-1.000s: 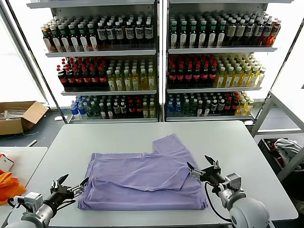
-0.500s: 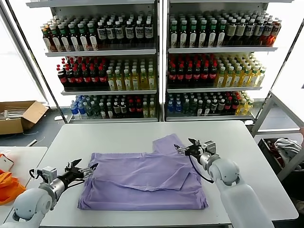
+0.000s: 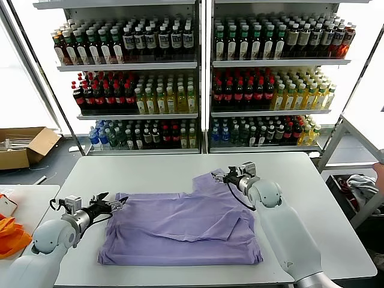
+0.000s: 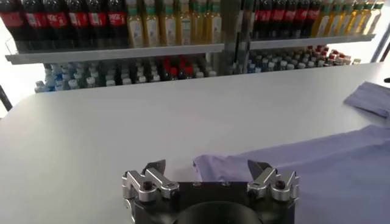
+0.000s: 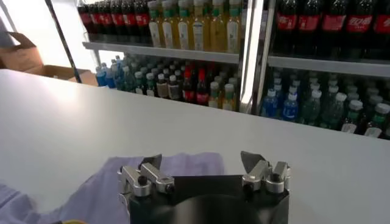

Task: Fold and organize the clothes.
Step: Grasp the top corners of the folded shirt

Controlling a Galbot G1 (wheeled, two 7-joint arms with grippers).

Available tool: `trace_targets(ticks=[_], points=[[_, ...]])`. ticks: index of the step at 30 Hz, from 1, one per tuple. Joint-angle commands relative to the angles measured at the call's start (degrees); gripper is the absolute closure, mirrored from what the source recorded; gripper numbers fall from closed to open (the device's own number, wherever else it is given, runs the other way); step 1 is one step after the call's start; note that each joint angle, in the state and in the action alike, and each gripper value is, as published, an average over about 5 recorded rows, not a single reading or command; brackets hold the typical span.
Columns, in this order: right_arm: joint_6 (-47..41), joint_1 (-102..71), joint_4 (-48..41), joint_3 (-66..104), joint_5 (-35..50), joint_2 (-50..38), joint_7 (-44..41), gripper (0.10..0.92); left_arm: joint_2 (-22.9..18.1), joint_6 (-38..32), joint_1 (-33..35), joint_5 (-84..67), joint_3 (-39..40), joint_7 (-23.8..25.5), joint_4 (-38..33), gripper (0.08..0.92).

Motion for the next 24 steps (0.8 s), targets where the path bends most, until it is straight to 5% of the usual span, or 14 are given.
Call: trace_targets(ticks=[1,6,24], points=[[-0.19,3.45,-6.95,-1.05,-0.7,1.64,-0.24,0.203,0.06,0.08,-3.75,-0.55,2.53,-0.67,3.7,0.178],[-0.18,3.45,-8.73,-1.6,-1.04,2.27,0.14,0.266,-0.21,0.51,-3.73,-0.49,2.8,-0.56,4.1,0.267],[-0.09,0.35,-4.65,-0.42,0.57,2.16,1.25,0.786,-0.4,0.83,0.35,-0.62,1.93,0.48,1.08,0.787]])
